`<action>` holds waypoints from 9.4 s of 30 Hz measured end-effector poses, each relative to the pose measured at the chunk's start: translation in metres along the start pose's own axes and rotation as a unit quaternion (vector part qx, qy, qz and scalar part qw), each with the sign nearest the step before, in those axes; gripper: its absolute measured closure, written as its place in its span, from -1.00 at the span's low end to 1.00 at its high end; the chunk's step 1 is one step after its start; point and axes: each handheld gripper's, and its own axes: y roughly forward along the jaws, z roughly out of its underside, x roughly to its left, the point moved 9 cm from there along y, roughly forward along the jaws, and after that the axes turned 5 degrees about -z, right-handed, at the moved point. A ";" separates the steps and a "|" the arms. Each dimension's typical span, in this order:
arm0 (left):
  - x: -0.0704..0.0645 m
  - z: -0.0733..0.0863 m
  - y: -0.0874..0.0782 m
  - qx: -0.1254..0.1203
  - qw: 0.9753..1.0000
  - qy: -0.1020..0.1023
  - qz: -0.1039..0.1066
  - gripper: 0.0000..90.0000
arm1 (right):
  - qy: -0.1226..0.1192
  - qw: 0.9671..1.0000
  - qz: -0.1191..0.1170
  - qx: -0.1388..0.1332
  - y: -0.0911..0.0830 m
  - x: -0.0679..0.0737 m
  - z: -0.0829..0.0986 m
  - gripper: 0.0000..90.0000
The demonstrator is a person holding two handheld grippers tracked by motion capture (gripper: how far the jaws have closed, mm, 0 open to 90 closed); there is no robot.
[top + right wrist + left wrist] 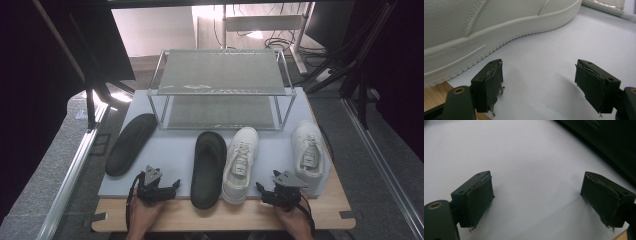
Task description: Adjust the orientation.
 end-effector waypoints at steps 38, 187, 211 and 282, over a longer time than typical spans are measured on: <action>0.001 0.000 -0.002 -0.002 1.000 -0.001 -0.001 -0.71 | 0.000 1.000 -0.004 0.000 0.000 0.000 0.000 -0.48; 0.117 -0.037 -0.055 0.016 1.000 -0.024 -0.007 0.83 | 0.001 1.000 -0.010 0.001 0.001 0.000 0.000 -0.47; 0.065 -0.045 -0.056 0.006 0.999 0.022 0.028 0.82 | 0.001 1.000 -0.011 0.002 0.001 0.000 0.000 -0.47; 0.032 -0.112 0.042 -0.010 0.999 -0.019 0.023 0.63 | 0.000 1.000 -0.013 0.001 0.001 0.000 0.000 -0.46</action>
